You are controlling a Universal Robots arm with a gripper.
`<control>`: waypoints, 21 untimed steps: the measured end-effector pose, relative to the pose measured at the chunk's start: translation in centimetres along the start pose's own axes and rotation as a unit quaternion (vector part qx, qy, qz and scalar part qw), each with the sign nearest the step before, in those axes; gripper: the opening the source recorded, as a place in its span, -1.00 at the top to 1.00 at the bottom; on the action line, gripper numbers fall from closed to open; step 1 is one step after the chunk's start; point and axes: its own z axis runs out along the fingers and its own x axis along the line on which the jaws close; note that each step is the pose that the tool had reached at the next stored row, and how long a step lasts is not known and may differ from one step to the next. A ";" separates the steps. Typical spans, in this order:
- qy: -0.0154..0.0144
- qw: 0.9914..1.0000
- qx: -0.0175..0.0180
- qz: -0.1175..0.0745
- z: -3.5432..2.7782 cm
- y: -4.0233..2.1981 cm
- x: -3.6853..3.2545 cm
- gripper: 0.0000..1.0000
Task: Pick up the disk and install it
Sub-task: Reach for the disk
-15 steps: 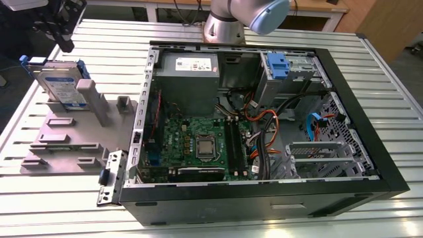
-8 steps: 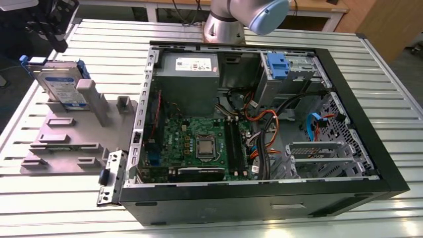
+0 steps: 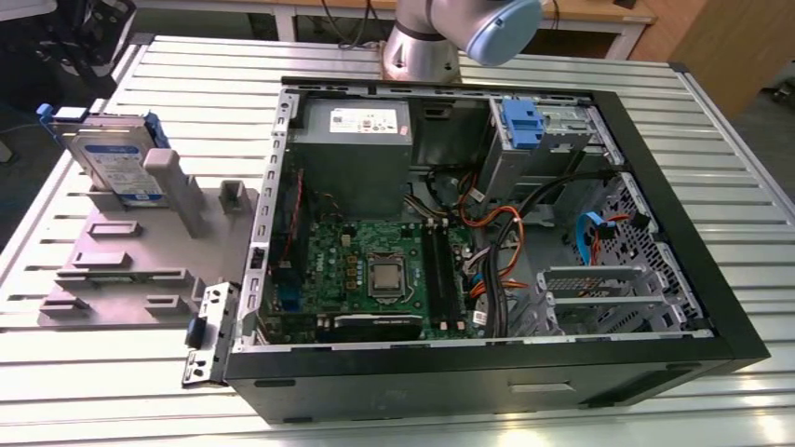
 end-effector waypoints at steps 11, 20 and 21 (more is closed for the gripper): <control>0.000 1.000 0.000 0.000 1.24 0.42 1.45 0.79; 0.000 1.000 0.000 0.000 2.18 0.61 2.46 0.79; 0.000 1.000 0.000 0.000 2.28 0.64 2.55 0.79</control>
